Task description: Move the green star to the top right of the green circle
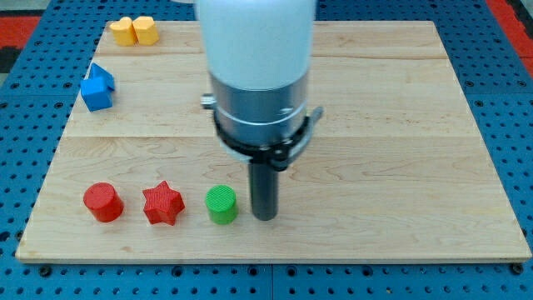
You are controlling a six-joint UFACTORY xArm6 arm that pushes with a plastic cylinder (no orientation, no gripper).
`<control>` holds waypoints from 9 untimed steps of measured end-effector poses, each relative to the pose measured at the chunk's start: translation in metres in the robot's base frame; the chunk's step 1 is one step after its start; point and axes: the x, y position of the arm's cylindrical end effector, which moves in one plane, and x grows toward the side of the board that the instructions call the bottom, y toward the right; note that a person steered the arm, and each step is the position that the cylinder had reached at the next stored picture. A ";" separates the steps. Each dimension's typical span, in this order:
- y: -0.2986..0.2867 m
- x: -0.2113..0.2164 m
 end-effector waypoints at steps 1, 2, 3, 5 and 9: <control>0.047 -0.034; 0.098 -0.078; 0.113 -0.118; 0.071 -0.175; 0.061 -0.137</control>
